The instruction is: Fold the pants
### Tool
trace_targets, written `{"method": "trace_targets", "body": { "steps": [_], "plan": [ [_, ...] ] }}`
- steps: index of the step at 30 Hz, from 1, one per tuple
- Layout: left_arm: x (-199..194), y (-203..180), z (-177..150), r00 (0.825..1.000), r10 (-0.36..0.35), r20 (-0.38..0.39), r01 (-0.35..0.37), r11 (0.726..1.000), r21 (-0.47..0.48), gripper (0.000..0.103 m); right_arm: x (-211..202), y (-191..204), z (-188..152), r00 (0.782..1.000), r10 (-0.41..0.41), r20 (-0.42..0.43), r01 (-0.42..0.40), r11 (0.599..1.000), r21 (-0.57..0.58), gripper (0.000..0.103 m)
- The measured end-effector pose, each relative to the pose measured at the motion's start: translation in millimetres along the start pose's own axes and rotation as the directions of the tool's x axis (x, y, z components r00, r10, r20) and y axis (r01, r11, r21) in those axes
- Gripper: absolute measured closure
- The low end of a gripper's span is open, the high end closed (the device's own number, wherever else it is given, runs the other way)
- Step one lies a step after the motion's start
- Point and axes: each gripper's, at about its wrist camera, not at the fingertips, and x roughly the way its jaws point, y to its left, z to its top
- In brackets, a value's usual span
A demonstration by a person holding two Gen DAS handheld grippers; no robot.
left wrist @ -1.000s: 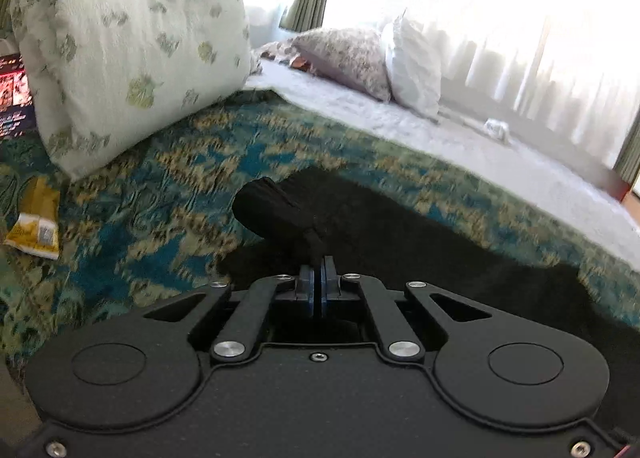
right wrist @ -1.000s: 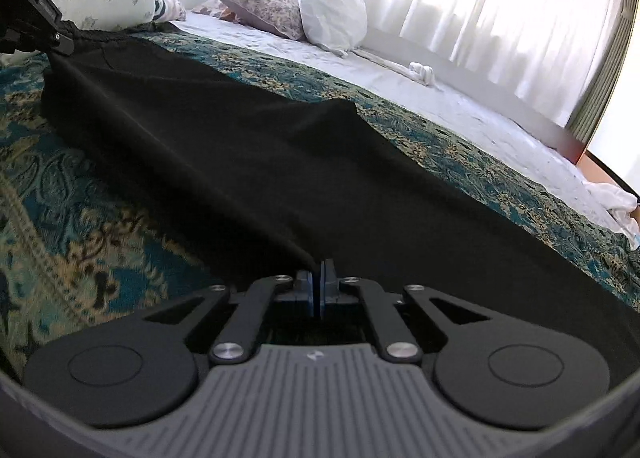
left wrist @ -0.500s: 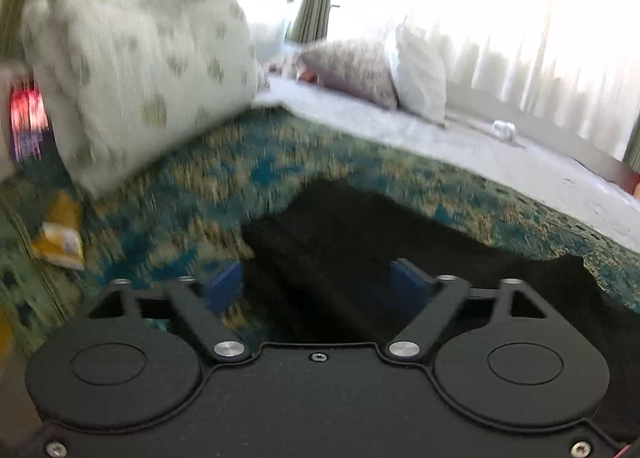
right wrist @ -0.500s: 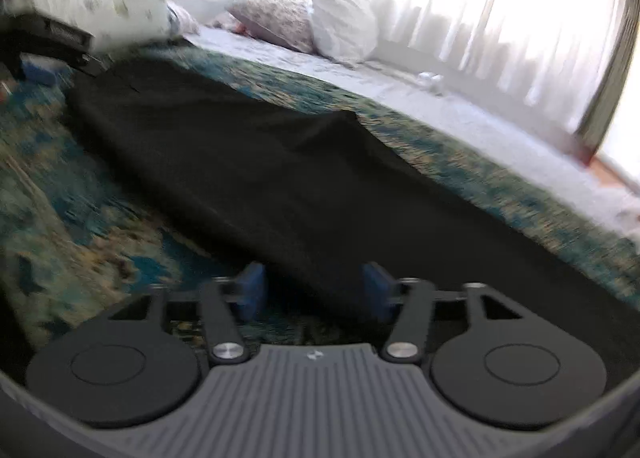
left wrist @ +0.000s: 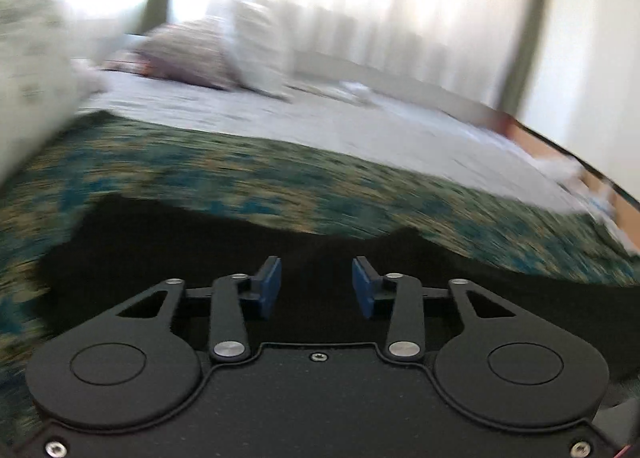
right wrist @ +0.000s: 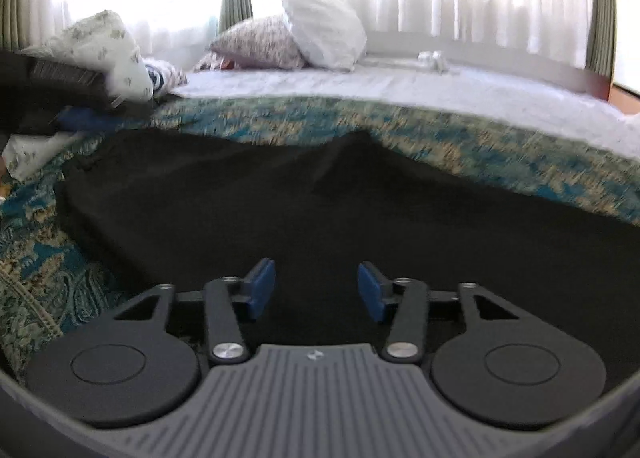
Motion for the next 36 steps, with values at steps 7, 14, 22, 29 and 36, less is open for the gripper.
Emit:
{"method": "trace_targets", "body": {
  "steps": [7, 14, 22, 29, 36],
  "plan": [
    [97.3, -65.4, 11.7, 0.968, -0.104, -0.23, 0.121, 0.991, 0.064, 0.094, 1.1, 13.2, -19.7, 0.995, -0.05, 0.091, 0.058, 0.995, -0.083, 0.044],
    [172.3, -103.6, 8.6, 0.95, -0.03, -0.312, 0.077, 0.988, 0.138, 0.095, 2.0, 0.4, -22.8, 0.994, -0.003, 0.107, 0.005, 1.0, -0.021, 0.044],
    [227.4, -104.0, 29.0, 0.957, 0.007, -0.289, 0.026, 0.994, 0.109, 0.099, 6.6, -12.2, -21.7, 0.993, 0.057, 0.106, -0.061, 0.998, 0.035, 0.044],
    [240.8, -111.5, 44.3, 0.963, 0.041, -0.266, -0.008, 0.992, 0.122, 0.097, 11.4, -13.1, -24.7, 0.991, 0.065, 0.113, -0.07, 0.997, 0.038, 0.044],
    [214.6, -117.4, 48.4, 0.97, 0.078, -0.232, -0.03, 0.978, 0.205, 0.095, 7.9, -8.5, -24.6, 0.991, 0.062, 0.117, -0.066, 0.997, 0.034, 0.044]
  ]
}}
